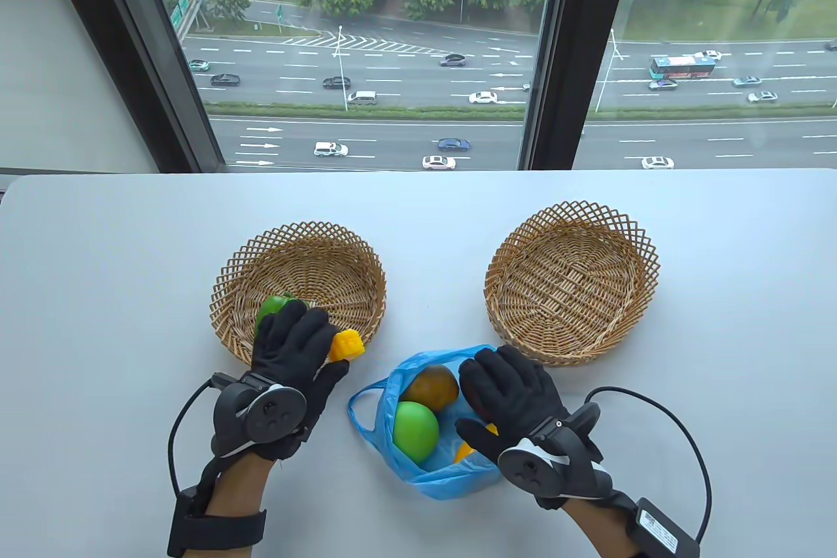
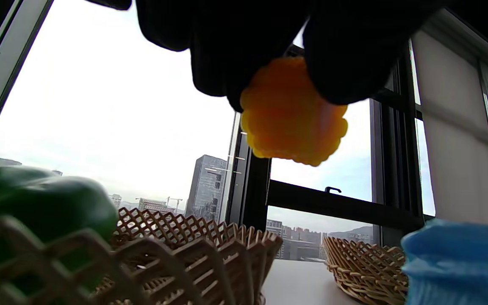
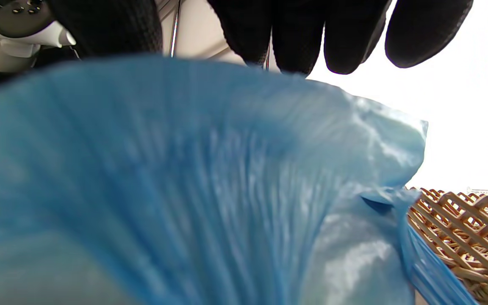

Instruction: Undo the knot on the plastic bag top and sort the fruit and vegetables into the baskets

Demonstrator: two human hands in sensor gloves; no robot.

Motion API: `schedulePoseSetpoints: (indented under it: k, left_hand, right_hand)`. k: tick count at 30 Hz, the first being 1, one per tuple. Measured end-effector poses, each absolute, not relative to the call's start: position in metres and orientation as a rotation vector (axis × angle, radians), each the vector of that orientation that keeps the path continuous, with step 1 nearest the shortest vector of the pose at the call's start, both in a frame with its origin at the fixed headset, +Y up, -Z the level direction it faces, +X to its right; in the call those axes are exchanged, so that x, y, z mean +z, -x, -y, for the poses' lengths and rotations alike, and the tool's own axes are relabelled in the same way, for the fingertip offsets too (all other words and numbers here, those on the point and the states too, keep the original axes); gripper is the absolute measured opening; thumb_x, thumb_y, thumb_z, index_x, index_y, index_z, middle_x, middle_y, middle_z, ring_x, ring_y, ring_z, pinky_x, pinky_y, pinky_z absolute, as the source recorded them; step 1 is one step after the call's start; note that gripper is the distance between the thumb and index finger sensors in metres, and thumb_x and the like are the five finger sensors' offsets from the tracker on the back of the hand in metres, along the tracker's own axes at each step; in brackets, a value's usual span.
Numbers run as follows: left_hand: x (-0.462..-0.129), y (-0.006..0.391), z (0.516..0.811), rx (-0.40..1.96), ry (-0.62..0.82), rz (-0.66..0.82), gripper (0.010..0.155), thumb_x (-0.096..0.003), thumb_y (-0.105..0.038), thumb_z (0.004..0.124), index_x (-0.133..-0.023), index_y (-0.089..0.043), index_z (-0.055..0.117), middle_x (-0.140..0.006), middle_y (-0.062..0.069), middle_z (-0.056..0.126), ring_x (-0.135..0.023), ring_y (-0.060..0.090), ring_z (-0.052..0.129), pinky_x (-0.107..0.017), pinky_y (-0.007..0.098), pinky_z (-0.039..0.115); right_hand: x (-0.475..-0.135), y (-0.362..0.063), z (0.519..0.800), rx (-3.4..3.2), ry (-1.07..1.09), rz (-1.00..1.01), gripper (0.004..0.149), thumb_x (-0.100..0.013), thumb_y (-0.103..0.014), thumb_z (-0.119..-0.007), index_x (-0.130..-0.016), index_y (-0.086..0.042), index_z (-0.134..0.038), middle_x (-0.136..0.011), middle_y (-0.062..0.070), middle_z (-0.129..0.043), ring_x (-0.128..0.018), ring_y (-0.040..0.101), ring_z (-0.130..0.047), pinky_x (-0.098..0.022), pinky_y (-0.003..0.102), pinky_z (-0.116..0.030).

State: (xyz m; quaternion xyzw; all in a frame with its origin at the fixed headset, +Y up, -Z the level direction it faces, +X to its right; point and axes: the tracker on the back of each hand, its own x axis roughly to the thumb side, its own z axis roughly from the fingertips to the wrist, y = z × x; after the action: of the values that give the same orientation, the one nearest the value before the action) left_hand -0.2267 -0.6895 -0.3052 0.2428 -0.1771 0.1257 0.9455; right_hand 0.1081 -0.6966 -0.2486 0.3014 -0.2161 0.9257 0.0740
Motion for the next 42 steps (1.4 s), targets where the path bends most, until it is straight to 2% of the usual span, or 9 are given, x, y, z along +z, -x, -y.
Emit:
schedulePoseSetpoints:
  k: [3, 7, 11, 16, 23, 33, 37, 42]
  left_hand:
    - [-0.308, 0.239, 0.691, 0.253, -0.522, 0.292, 0.064, -0.0439, -0.05, 0.081, -0.095, -0.012, 0.086, -0.109, 0.008, 0.077, -0.105, 0.043, 0.055, -0.073, 0.064, 0.046]
    - [-0.315, 0.251, 0.699, 0.299, -0.483, 0.208, 0.064, -0.0443, -0.052, 0.08, -0.095, -0.013, 0.085, -0.111, 0.009, 0.073, -0.105, 0.045, 0.052, -0.072, 0.065, 0.046]
    - [-0.324, 0.257, 0.713, 0.437, -0.35, 0.157, 0.064, -0.0448, -0.052, 0.08, -0.095, -0.013, 0.086, -0.116, 0.013, 0.064, -0.107, 0.046, 0.043, -0.072, 0.066, 0.041]
    - [-0.33, 0.258, 0.721, 0.41, -0.292, 0.137, 0.064, -0.0444, -0.053, 0.082, -0.095, -0.015, 0.088, -0.118, 0.014, 0.059, -0.107, 0.045, 0.038, -0.072, 0.066, 0.038]
    - [-0.332, 0.262, 0.724, 0.259, -0.3, 0.073, 0.063, -0.0434, -0.053, 0.085, -0.095, -0.017, 0.088, -0.118, 0.014, 0.057, -0.107, 0.045, 0.037, -0.072, 0.066, 0.038]
    - [-0.333, 0.265, 0.723, 0.199, -0.29, -0.009, 0.064, -0.0415, -0.049, 0.09, -0.099, -0.023, 0.081, -0.119, 0.015, 0.052, -0.107, 0.046, 0.033, -0.072, 0.066, 0.035]
    - [-0.333, 0.263, 0.721, 0.176, -0.308, -0.012, 0.063, -0.039, -0.047, 0.094, -0.097, -0.028, 0.08, -0.118, 0.015, 0.055, -0.107, 0.046, 0.036, -0.072, 0.067, 0.037]
    - [-0.332, 0.262, 0.719, 0.152, -0.338, -0.009, 0.062, -0.0349, -0.048, 0.097, -0.092, -0.027, 0.084, -0.117, 0.013, 0.06, -0.107, 0.046, 0.04, -0.072, 0.067, 0.04]
  right_hand:
    - [-0.249, -0.108, 0.697, 2.777, -0.907, 0.645, 0.078, -0.053, -0.055, -0.078, -0.111, -0.009, -0.058, -0.111, 0.025, -0.059, -0.096, 0.057, -0.065, -0.062, 0.069, -0.063]
    - [-0.248, -0.108, 0.696, 2.777, -0.909, 0.644, 0.078, -0.053, -0.056, -0.078, -0.111, -0.008, -0.058, -0.112, 0.025, -0.059, -0.096, 0.058, -0.065, -0.062, 0.069, -0.063]
    - [-0.248, -0.108, 0.696, 2.778, -0.91, 0.638, 0.078, -0.053, -0.056, -0.078, -0.111, -0.008, -0.058, -0.112, 0.025, -0.058, -0.096, 0.058, -0.064, -0.062, 0.069, -0.063]
    - [-0.248, -0.108, 0.696, 2.776, -0.909, 0.638, 0.078, -0.053, -0.056, -0.078, -0.111, -0.008, -0.058, -0.112, 0.026, -0.058, -0.096, 0.058, -0.064, -0.062, 0.069, -0.063]
    - [-0.248, -0.108, 0.696, 2.774, -0.913, 0.633, 0.078, -0.053, -0.056, -0.078, -0.111, -0.008, -0.058, -0.112, 0.026, -0.058, -0.096, 0.058, -0.064, -0.062, 0.069, -0.063]
    - [-0.248, -0.108, 0.696, 2.773, -0.914, 0.632, 0.078, -0.053, -0.056, -0.078, -0.111, -0.008, -0.058, -0.112, 0.026, -0.058, -0.096, 0.058, -0.064, -0.062, 0.069, -0.063]
    - [-0.248, -0.108, 0.696, 2.772, -0.913, 0.629, 0.078, -0.053, -0.056, -0.078, -0.111, -0.008, -0.058, -0.112, 0.026, -0.058, -0.096, 0.058, -0.064, -0.062, 0.069, -0.063]
    - [-0.248, -0.107, 0.697, 2.772, -0.913, 0.622, 0.078, -0.053, -0.056, -0.078, -0.111, -0.008, -0.058, -0.112, 0.026, -0.058, -0.096, 0.058, -0.064, -0.062, 0.069, -0.063]
